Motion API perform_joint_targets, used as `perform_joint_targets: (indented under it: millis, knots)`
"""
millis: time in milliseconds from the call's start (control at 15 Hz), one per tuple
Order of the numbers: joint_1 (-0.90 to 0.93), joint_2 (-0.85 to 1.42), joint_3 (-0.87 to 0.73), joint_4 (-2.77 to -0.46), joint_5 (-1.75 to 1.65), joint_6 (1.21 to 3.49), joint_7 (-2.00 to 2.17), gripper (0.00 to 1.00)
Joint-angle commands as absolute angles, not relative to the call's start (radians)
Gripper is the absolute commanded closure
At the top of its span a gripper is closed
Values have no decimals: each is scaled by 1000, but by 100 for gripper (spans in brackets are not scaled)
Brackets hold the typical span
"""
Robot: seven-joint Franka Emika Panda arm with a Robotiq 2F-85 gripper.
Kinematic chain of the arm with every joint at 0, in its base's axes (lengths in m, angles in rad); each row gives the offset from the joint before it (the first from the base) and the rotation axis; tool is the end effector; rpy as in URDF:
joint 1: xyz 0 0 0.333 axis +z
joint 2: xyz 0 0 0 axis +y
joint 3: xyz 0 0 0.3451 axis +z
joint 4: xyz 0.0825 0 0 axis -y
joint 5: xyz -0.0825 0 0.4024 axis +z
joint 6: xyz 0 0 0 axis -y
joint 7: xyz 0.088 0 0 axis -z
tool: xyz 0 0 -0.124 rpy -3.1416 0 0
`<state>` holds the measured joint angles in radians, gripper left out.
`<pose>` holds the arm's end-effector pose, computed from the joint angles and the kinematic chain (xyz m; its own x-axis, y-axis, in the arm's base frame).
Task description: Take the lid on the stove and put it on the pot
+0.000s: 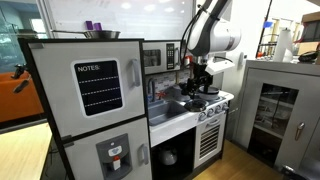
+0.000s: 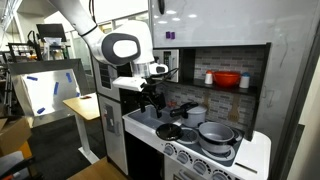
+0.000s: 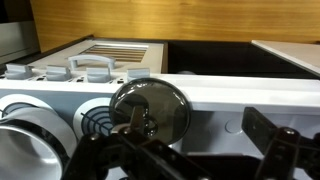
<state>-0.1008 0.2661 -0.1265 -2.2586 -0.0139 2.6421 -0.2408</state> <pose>0.5578 -0.1289 0.2521 0.9938 0.0351 0.1054 0.0280 -0.9973 0.0683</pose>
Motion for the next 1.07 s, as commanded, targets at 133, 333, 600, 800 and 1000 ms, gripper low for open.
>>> perform_joint_targets:
  millis: [133, 333, 600, 800, 1000]
  knots:
    - [-179, 353, -68, -2193, 34, 2715, -324, 0]
    - [-214, 388, -45, -2158, 52, 2731, -355, 0]
    - [-251, 428, -16, -2116, 68, 2727, -384, 0]
    - [-267, 453, -2, -2094, 71, 2729, -393, 0]
    - [-281, 467, 10, -2084, 70, 2737, -397, 0]
